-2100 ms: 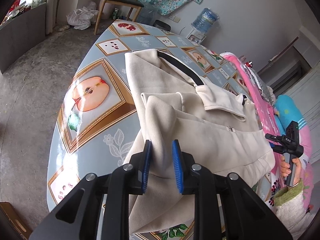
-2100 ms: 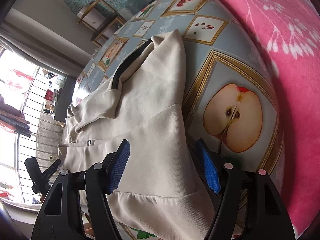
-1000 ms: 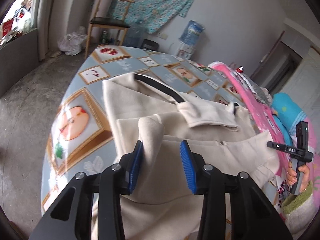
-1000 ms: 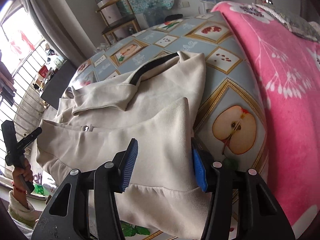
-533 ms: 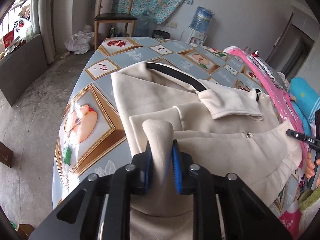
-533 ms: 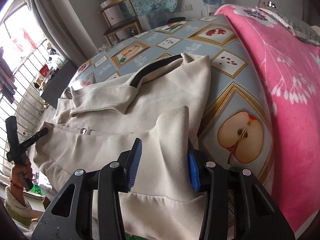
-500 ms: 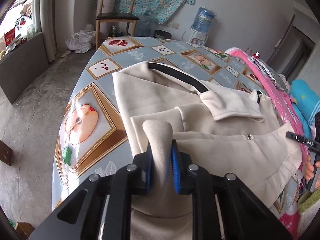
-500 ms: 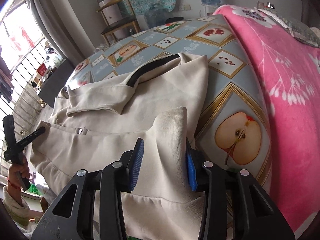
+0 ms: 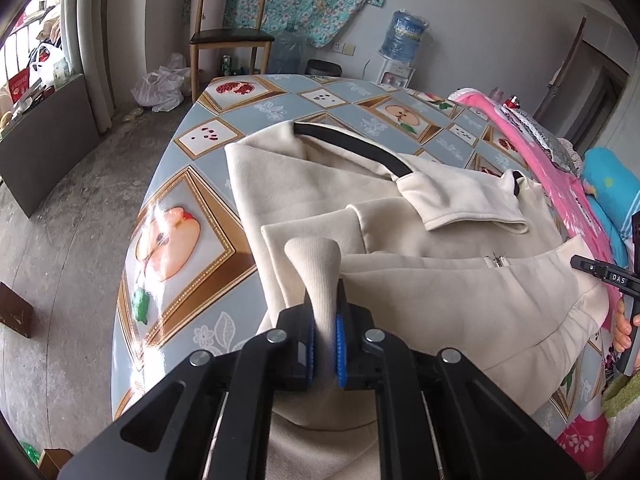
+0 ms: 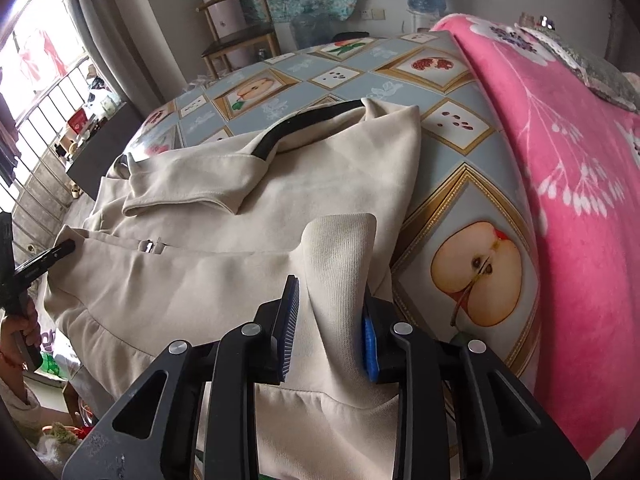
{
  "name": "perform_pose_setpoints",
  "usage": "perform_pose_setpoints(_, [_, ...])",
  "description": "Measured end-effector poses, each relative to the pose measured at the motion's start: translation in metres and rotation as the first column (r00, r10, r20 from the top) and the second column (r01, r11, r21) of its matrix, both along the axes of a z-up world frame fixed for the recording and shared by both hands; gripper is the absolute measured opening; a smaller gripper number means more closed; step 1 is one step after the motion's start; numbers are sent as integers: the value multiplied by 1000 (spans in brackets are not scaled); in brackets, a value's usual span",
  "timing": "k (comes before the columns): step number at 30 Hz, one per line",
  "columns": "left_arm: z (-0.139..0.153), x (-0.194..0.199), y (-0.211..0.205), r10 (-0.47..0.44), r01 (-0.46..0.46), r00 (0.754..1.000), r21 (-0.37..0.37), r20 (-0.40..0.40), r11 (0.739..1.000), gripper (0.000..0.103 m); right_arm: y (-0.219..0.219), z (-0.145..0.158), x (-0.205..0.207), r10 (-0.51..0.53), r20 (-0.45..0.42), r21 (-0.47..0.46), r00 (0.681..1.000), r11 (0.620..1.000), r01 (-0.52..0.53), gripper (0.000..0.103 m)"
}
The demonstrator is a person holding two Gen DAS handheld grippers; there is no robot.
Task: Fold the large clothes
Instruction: 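Grasp the ribbed sleeve cuff with the right tool beside the left tool and hold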
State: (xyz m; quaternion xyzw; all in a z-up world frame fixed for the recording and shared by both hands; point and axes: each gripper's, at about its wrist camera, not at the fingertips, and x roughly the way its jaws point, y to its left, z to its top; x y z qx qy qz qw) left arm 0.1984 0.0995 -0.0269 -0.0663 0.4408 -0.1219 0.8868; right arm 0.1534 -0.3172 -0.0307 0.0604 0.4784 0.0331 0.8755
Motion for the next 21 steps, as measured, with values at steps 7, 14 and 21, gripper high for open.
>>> perform_pose_setpoints(7, [2,0,-3,-13,13,1000,27,-1,1000,8,13,6,-8,8,23,-85,1000,996,-6,19])
perform_pose_setpoints(14, [1,2,-2,-10,10,1000,17,-11,1000,8,23,9,-11,-3,31,-147,999,989,8,15])
perform_pose_setpoints(21, [-1,5,-4,-15,16,999,37,-33,999,8,23,6,-10,-26,30,-157,999,987,30,14])
